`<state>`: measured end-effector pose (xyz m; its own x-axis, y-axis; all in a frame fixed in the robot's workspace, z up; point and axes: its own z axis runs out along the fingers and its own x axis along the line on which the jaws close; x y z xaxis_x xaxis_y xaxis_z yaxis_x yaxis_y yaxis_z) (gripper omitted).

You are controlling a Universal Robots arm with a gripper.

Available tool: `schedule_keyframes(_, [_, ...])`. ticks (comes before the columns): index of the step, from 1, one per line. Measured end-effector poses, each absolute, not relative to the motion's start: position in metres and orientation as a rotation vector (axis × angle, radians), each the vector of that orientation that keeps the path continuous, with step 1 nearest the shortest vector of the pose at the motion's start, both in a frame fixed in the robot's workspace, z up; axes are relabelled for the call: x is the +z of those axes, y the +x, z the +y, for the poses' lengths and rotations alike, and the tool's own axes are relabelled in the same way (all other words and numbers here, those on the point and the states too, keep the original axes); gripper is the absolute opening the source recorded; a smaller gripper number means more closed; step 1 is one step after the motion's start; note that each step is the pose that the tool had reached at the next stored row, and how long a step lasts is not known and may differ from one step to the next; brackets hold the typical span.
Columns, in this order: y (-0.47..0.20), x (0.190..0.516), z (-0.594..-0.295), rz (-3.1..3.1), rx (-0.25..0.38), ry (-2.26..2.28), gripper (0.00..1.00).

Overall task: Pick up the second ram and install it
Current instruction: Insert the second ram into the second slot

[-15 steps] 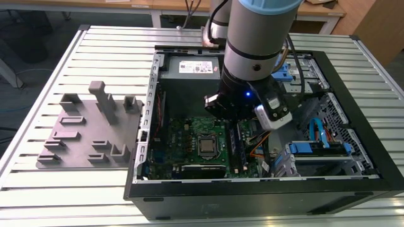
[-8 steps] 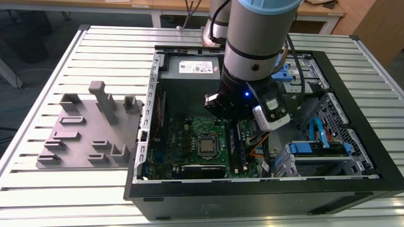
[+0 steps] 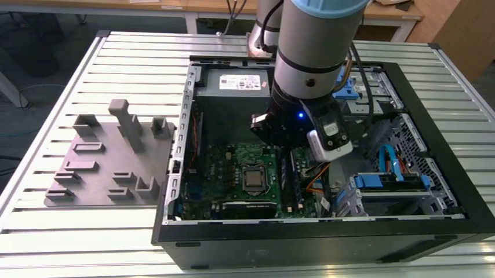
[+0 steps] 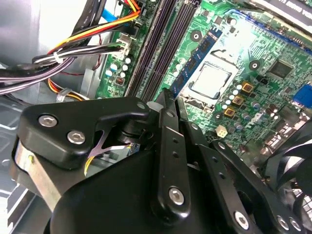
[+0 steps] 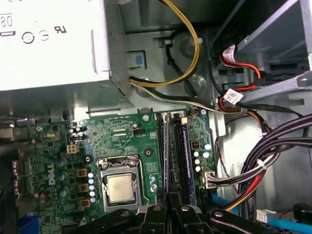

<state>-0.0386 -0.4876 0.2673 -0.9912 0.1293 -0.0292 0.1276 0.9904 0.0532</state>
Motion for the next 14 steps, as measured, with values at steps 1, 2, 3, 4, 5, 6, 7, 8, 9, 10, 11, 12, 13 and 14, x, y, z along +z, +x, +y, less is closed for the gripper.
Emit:
schedule_keyframes(1, [-0.0386, 0.2673, -0.4876, 3.101, 0.079, 0.211, 0.11])
schedule_keyframes(2, [-0.0386, 0.2673, -0.4876, 3.1, 0.079, 0.222, 0.11])
schedule_keyframes(3, [-0.0386, 0.2673, -0.4876, 3.099, 0.079, 0.234, 0.11])
schedule_keyframes(4, [-0.0386, 0.2673, -0.4876, 3.098, 0.079, 0.244, 0.11])
schedule_keyframes(5, [-0.0386, 0.2672, -0.4876, 3.097, 0.079, 0.254, 0.11])
schedule_keyframes(6, [-0.0386, 0.2672, -0.4876, 3.096, 0.079, 0.264, 0.11])
schedule_keyframes(7, [-0.0386, 0.2672, -0.4876, 3.095, 0.078, 0.274, 0.11])
schedule_keyframes(8, [-0.0386, 0.2671, -0.4876, 3.094, 0.078, 0.284, 0.11])
schedule_keyframes(9, [-0.0386, 0.2671, -0.4876, 3.093, 0.078, 0.294, 0.11])
schedule_keyframes(10, [-0.0386, 0.2671, -0.4876, 3.091, 0.078, 0.306, 0.11])
schedule_keyframes(11, [-0.0386, 0.267, -0.4876, 3.09, 0.078, 0.316, 0.11])
schedule_keyframes(12, [-0.0386, 0.267, -0.4876, 3.089, 0.077, 0.327, 0.11])
schedule_keyframes(13, [-0.0386, 0.267, -0.4876, 3.087, 0.077, 0.337, 0.11])
schedule_keyframes(14, [-0.0386, 0.2669, -0.4876, 3.086, 0.077, 0.348, 0.11])
